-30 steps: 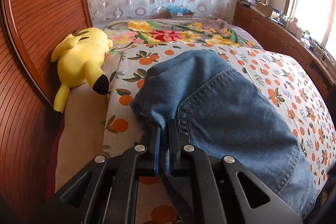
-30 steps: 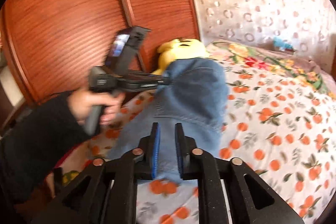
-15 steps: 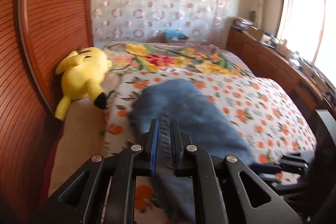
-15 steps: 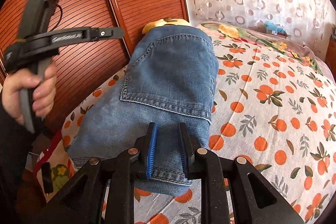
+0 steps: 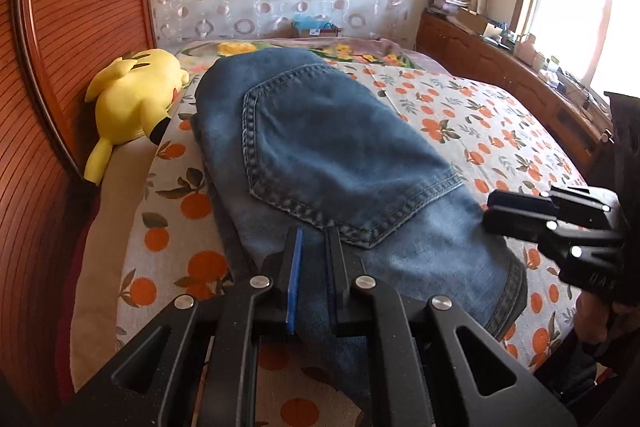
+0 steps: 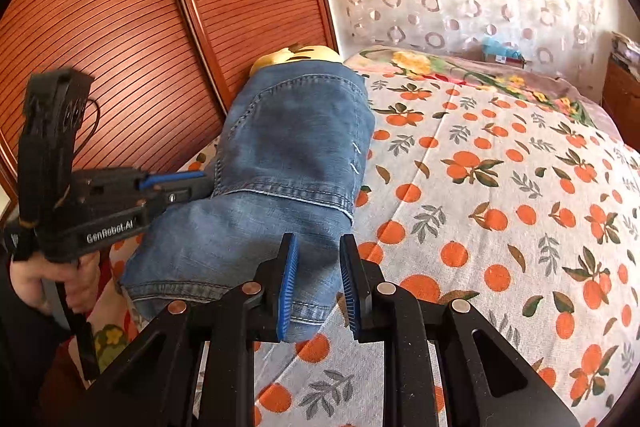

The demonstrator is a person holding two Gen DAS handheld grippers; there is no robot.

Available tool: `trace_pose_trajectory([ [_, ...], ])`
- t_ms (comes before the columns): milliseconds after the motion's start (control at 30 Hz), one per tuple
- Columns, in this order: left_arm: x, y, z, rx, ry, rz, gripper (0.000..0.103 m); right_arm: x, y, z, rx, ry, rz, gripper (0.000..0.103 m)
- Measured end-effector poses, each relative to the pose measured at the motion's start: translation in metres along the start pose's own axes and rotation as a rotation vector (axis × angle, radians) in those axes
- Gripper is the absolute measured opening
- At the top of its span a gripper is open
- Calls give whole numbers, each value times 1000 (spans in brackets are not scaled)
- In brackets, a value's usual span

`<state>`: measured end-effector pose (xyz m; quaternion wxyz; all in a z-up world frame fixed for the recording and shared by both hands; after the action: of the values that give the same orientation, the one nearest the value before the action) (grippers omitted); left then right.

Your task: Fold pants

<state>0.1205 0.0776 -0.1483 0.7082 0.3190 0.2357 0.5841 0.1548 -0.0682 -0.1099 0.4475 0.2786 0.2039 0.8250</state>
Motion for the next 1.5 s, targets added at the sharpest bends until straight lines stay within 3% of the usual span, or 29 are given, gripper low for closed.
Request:
trace_pose_trajectory([
  [167,-3,-9,-6,10,-7,23,11,12,4,1,-2,5,36,22],
  [367,4,10,-5,-13,42,37,12,18,-9,-12,25,54,47,22],
  [633,-31,50,-13,-91,53,-22,12,16,-15,-14,29,63,44,22],
  [833,-36,30,-31,-33,30,-7,13,13,-7,-6,35,32,64,22],
  [1067,-28,33,-24,-52,40,-30,13,2,-9,34,19,95,54,22],
  [1300,9,30,25,-100,51,2,13,0,-33,92,11,155,60,22],
  [1500,52,-12,71,-85,44,26,13,8,-83,137,27,203,103,22],
])
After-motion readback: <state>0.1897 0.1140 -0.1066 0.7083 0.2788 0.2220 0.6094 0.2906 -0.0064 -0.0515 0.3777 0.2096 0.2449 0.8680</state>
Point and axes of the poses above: each gripper's, at about its wrist camera, not at the fingertips, and y roughly against the way its jaws point, x to its left, z to its top, the point moved 7 cm from there along -y, roughly the way its jaws point, and after that the axes turned 10 degrees about -y, right-handed, at the moved point
